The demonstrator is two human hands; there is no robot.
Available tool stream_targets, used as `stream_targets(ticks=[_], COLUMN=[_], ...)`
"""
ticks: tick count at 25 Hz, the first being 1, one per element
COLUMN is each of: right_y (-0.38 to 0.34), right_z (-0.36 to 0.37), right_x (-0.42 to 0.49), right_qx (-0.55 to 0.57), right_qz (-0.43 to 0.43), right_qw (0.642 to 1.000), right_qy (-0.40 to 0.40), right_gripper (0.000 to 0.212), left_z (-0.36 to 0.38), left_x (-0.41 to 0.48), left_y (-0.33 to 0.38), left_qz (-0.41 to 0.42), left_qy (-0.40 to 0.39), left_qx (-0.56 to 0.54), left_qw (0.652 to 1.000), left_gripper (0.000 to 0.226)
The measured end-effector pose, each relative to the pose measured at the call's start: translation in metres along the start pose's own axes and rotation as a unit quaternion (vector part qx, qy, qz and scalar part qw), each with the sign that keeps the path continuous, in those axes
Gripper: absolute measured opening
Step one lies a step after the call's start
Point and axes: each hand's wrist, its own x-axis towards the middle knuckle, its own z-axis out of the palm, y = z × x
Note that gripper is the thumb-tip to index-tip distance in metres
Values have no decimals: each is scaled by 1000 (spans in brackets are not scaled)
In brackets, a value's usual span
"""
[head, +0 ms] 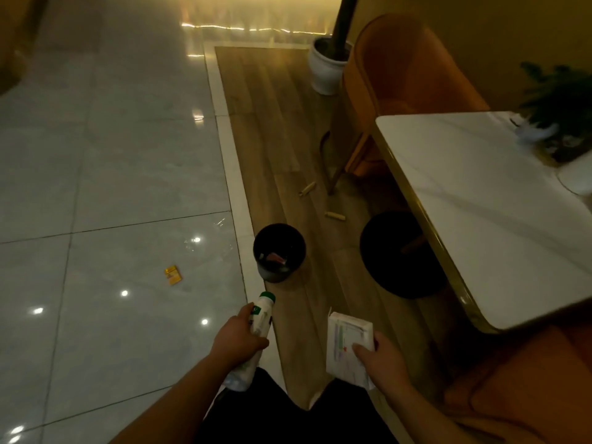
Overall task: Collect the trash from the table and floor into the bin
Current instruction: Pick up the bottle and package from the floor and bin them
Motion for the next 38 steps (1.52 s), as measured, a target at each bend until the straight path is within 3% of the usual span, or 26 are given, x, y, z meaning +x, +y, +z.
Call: stream_targets(ticks=[8,14,18,28,38], right_y=[-87,-144,-149,-128,-119], right_z=[-9,-3,32,176,219], right_x=[152,277,334,474,530], right_qx=[-25,-38,-43,1,-54], right_qz=[-58,-46,-23,56,41], right_qw=[995,987,986,993,995], right_qy=[-82,-147,-161,-103,-79], right_gripper=[35,24,32,35,35], left_z=[-14,-26,-17,50,71], left_x=[85,158,228,464,526], left_y=[62,105,96,21,16], left_qz=[-72,-137,-170,-166,-189], left_qy=[49,90,91,24,14], left_qx=[-34,-59,-75,-10,70], left_qw=[996,985,978,986,979], left_gripper=[96,91,90,85,77])
